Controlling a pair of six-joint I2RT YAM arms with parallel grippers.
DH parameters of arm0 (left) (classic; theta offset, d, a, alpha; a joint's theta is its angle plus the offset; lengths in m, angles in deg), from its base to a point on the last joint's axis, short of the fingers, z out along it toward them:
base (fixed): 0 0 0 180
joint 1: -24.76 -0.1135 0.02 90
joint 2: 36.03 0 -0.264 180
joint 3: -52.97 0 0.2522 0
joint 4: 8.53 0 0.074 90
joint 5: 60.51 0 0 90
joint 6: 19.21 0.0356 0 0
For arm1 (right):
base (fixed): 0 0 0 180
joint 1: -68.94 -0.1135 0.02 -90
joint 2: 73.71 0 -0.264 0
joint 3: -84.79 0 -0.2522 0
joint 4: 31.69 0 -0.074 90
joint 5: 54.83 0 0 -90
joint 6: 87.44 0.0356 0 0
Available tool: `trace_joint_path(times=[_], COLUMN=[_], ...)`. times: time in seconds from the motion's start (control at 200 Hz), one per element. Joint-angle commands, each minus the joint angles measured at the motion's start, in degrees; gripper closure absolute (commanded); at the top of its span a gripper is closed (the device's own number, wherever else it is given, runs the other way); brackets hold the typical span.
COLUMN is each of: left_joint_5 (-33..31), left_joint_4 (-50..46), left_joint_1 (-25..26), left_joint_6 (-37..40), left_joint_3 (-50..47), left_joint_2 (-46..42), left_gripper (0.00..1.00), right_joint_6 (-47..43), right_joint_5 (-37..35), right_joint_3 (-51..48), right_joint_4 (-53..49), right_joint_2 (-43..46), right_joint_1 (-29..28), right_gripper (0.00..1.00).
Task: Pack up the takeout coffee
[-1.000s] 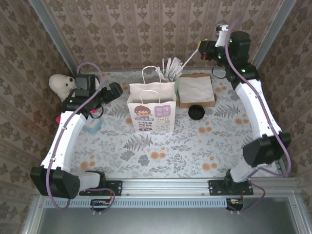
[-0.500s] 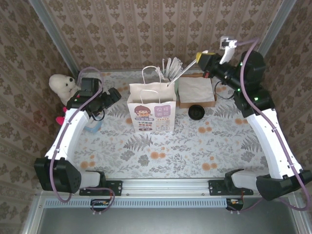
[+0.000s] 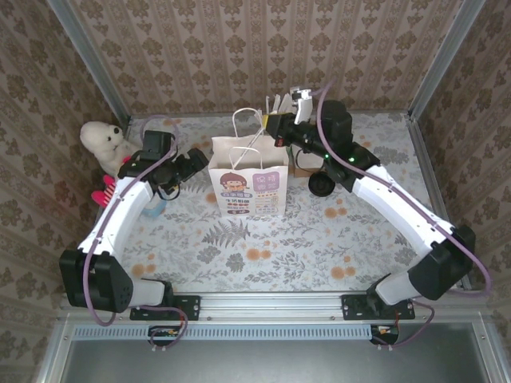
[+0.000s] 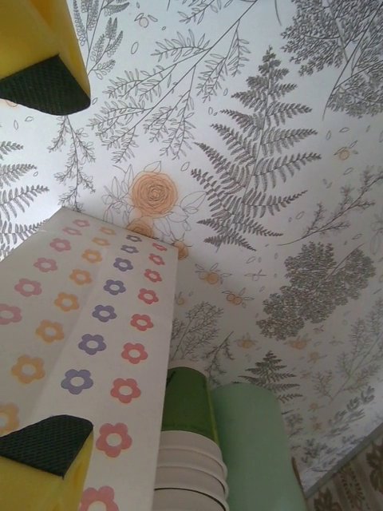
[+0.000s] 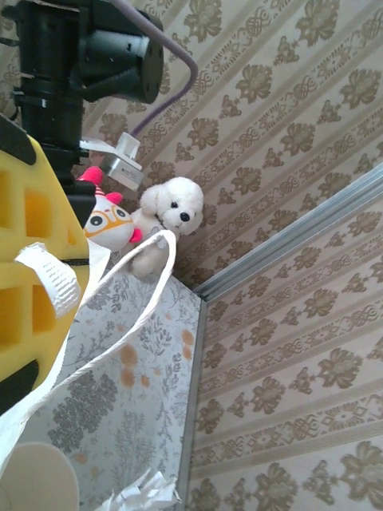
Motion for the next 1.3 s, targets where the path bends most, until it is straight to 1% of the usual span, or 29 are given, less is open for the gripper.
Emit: trace_joint_path(times=[0.0, 0.155, 0.24, 0.35, 0.435, 0.5, 0.565, 0.68, 0.85, 0.975, 1.125, 1.295], left_joint_5=[-0.6, -0.8, -1.4, -2.0, -2.3, -2.3, -2.5, -2.8, -3.0, -3.5, -4.1, -5.0], left_joint_4=[0.7, 0.8, 1.0, 1.5, 1.3, 1.2, 1.1, 0.7, 0.6, 0.4, 0.4, 2.1], left_joint_1=[1.1, 1.6, 1.8, 2.0, 1.9, 1.9, 1.9, 1.9, 1.9, 1.8, 1.7, 1.6], left_joint_6=[-1.4, -1.7, -2.1, -2.8, -2.7, -2.4, -2.2, -1.7, -1.3, -0.6, 0.0, 3.2], left_joint_3=[-0.1, -0.5, -1.4, -2.4, -2.5, -2.4, -2.1, -1.7, -1.4, -0.8, -0.2, 0.1], left_joint_2=[-0.4, -1.0, -1.6, -2.1, -2.1, -2.1, -2.1, -1.9, -1.8, -2.3, -2.8, -5.3], left_gripper=[0.0, 0.0, 0.0, 0.0, 0.0, 0.0, 0.0, 0.0, 0.0, 0.0, 0.0, 0.0], right_joint_6=[3.3, -2.8, -3.8, -4.0, -6.1, -8.5, -10.4, -13.2, -15.5, -16.7, -20.3, -17.7], right_joint_5=[-1.6, -2.1, 0.6, 2.8, 4.2, 5.2, 5.8, 4.2, 1.5, 0.3, -0.3, -2.0], right_joint_3=[-0.5, -1.6, -2.4, -1.8, -1.9, -1.0, -0.2, 0.3, 0.6, 1.4, 4.0, 5.3], right_joint_4=[5.9, 7.0, 9.3, 9.6, 9.5, 6.6, 3.8, -0.3, -2.6, -5.4, -12.4, -14.6], right_joint_2=[-2.0, -4.2, -6.0, -8.5, -9.2, -9.7, -9.9, -9.0, -6.3, -4.5, -3.6, -0.8], right_joint_1=[-1.4, -3.6, -4.1, -4.0, -4.0, -3.9, -3.7, -3.7, -3.1, -2.2, -2.1, -1.0], right_gripper=[0.96, 0.92, 0.9, 0.86, 0.79, 0.72, 0.66, 0.61, 0.56, 0.47, 0.4, 0.28])
